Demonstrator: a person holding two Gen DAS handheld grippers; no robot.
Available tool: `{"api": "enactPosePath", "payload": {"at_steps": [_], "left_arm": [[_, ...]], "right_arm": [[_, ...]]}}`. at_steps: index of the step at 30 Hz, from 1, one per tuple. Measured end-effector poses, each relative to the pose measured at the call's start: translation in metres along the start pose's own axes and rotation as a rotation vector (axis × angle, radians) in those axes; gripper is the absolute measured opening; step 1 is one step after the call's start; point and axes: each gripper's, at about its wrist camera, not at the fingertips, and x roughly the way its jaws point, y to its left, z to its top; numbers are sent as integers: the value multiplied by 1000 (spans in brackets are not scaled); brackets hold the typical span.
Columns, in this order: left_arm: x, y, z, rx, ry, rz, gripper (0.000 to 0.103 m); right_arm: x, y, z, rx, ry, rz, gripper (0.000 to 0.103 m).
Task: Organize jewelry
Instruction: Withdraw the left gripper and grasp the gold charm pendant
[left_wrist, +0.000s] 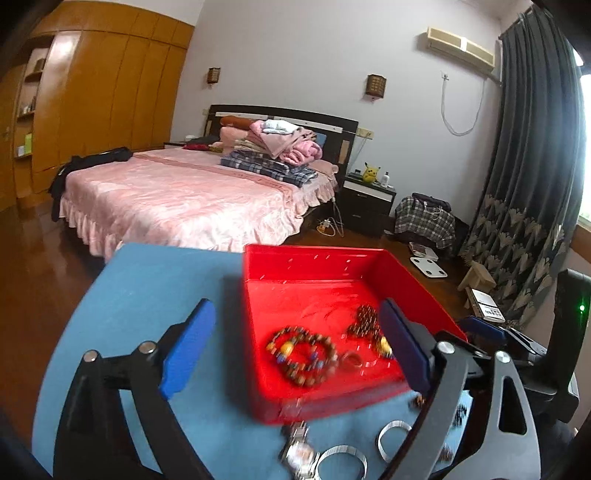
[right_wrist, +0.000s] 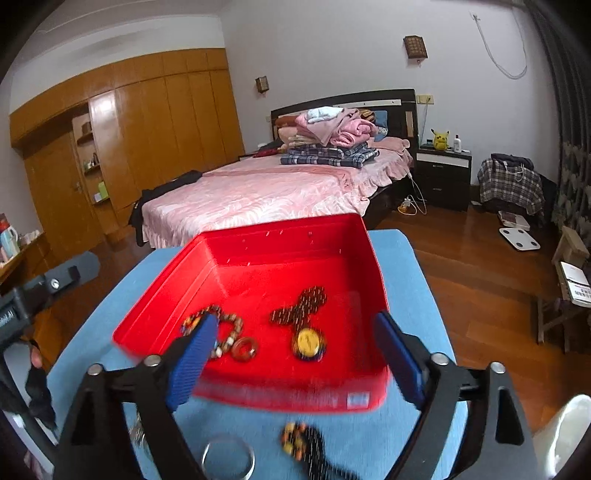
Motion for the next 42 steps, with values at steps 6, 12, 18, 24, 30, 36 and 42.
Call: {"api": "enactPosePath", "payload": {"at_steps": [6, 12, 18, 24, 30, 36, 42], "left_arm": [[-36, 16, -27, -25, 29, 57, 90], [-53, 28, -67, -43, 95, 117, 90], [-51, 34, -101, -22, 165, 153, 90], [-45, 36, -113, -33, 194, 168, 77], [-37, 41, -118, -45, 236, 160, 69], [-31, 46, -123, -86, 274, 145, 56], [-30, 40, -127, -61, 282, 128, 34]], "right_arm": [[-36, 9, -34, -11, -16, 10, 92], [-62, 13, -63, 9, -14, 15, 93], [-69, 21, -83, -13, -1, 10, 93], [-70, 25, -91, -27, 0, 19, 93], [-70, 24, -94, -25, 5, 20, 93], [-69, 23, -94, -24, 9, 21, 93], [-67, 22, -95, -22, 13, 20, 93]]}}
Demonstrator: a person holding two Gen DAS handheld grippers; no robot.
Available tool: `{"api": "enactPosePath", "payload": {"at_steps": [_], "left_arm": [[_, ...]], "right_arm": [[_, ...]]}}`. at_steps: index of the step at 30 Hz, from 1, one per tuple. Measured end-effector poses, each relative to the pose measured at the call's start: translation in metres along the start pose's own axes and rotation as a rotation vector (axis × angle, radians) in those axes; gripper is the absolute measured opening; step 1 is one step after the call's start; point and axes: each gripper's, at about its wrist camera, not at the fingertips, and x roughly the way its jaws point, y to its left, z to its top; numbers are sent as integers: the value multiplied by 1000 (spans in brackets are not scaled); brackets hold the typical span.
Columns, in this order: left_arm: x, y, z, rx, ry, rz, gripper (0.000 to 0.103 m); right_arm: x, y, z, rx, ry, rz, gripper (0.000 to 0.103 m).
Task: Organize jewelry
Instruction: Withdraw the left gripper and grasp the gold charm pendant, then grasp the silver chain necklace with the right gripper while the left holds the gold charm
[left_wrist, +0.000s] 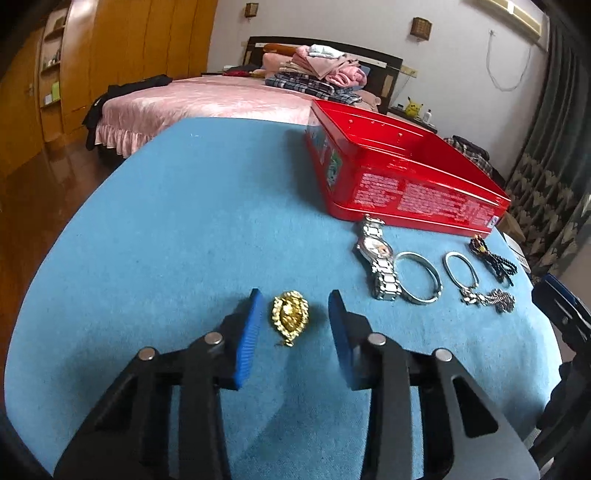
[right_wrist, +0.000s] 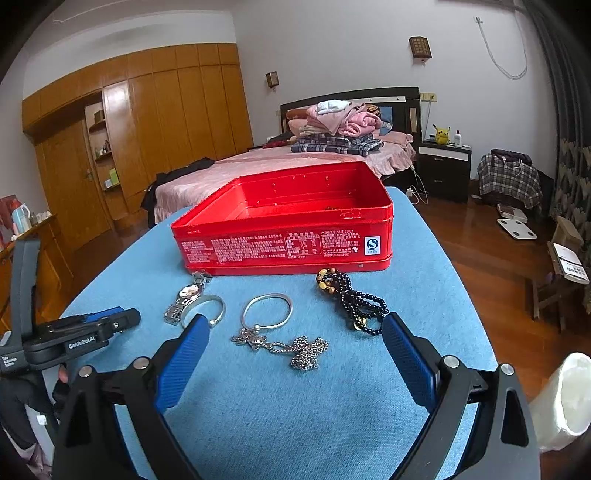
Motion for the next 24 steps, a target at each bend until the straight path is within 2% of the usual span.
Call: {"api": "enactPosePath", "payload": {"at_steps": [2, 5, 18, 22, 24], "left_arm": [[-1, -3, -3, 13, -1, -1, 31], [-2, -5, -6, 26, -8, 4, 18], [-9, -9, -7, 5, -41, -16, 17], [-14, -16, -5, 29, -62, -29, 17], [-15, -18, -5, 28, -63, -36, 17]], "right_arm": [[1, -1, -1, 1, 2, 0, 93], [2, 0, -1, 0, 6, 1, 93], [11, -2, 0, 0, 61, 30, 92], [20, -6, 0, 17, 109, 53, 79], [25, -7, 0, 24, 135, 63, 78]]}}
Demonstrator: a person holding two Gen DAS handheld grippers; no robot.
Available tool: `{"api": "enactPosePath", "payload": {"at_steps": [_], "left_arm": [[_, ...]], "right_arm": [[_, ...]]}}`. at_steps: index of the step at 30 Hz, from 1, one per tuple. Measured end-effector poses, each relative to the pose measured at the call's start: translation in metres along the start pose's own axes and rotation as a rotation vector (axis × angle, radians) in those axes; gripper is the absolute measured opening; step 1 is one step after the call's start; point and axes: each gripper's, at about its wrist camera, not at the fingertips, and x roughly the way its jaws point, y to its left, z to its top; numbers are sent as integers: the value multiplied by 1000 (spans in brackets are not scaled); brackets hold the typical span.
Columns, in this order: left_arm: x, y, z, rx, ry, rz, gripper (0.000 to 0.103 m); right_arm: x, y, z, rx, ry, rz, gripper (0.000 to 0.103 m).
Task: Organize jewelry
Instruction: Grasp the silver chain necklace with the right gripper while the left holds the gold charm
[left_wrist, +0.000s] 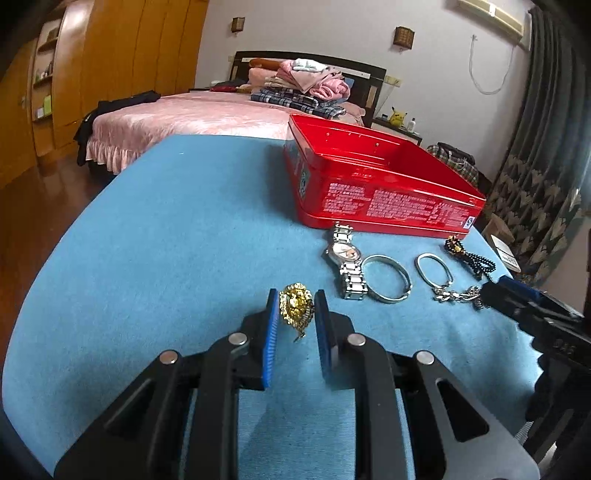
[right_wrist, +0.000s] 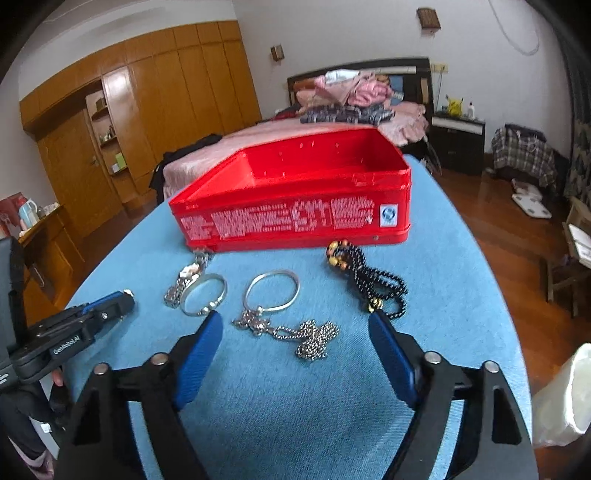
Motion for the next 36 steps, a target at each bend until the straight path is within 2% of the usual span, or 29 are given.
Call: {"api": "enactPosePath", "payload": {"at_steps": [5, 12, 14, 18, 22, 26, 29, 33, 36], "left_arm": [[3, 2, -2, -1, 9, -7, 17], [2, 1, -2, 3, 6, -10, 17], [1, 0, -2, 5, 4, -10, 17], [1, -2, -3, 10, 5, -14, 17], [2, -2, -3, 14, 7, -18, 17], [4, -2, -3, 16, 11, -20, 17], [4, -2, -3, 15, 11, -23, 17], [2, -2, -2, 18, 7, -25, 17], [1, -3, -3, 22, 3, -23, 17]], "right_arm": [[5, 2, -1, -14, 43, 24, 67], [4, 7, -8, -30, 85, 112, 42], [0, 8, -9, -36, 85, 118, 41], [-2, 4, -9, -18, 83, 35, 41], [4, 1, -7, 7, 90, 23, 42], [10, 13, -7, -50, 90, -19, 42], [12, 25, -9, -124, 88, -61, 36], [11, 25, -13, -119, 74, -52, 16], [9, 24, -15, -102, 65, -36, 14]]}}
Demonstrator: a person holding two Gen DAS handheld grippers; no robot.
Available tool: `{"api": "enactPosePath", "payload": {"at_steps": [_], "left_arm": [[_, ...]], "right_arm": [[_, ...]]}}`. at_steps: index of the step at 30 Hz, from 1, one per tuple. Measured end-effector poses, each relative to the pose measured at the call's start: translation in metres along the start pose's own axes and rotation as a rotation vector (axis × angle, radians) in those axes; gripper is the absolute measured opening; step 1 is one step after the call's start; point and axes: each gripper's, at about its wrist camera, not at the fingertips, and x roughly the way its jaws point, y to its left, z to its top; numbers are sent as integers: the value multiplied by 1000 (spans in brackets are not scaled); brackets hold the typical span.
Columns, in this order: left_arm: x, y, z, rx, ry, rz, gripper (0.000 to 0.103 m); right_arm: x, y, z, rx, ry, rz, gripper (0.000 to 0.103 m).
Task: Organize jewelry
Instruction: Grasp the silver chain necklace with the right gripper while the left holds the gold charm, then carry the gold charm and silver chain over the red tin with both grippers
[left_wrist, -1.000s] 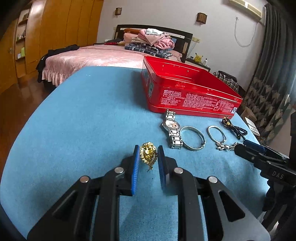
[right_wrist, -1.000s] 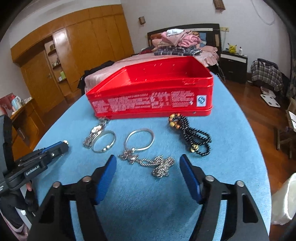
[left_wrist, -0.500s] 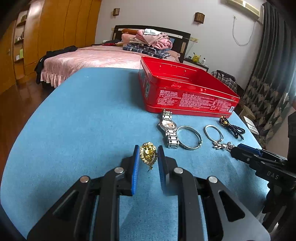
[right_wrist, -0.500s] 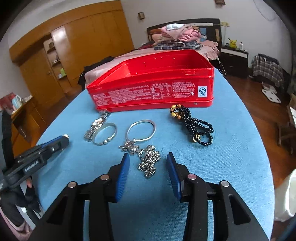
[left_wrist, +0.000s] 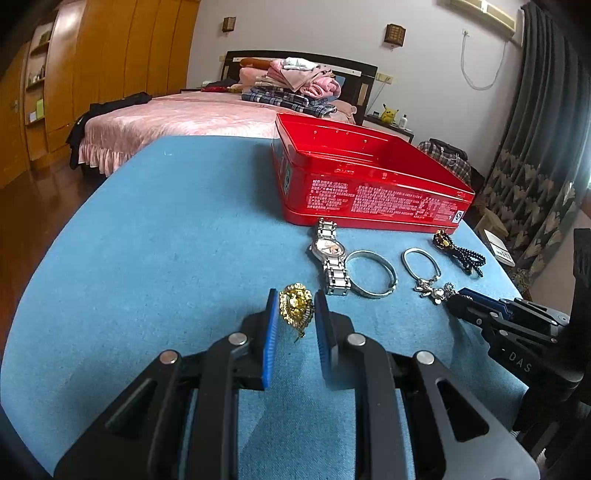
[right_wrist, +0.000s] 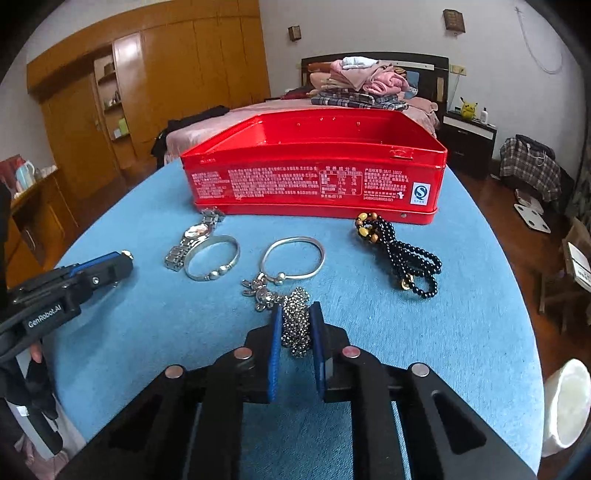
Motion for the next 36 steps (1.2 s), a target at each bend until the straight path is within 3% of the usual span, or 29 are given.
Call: {"api": "enactPosePath", "payload": {"at_steps": [12, 36], "left_arm": [[-15, -9, 5, 6, -32, -20, 17], [-36, -38, 45, 28, -116, -61, 17]], "right_arm": [[-35, -6, 10, 62, -55, 62, 13], [-81, -11, 52, 42, -167, 51, 13]]}}
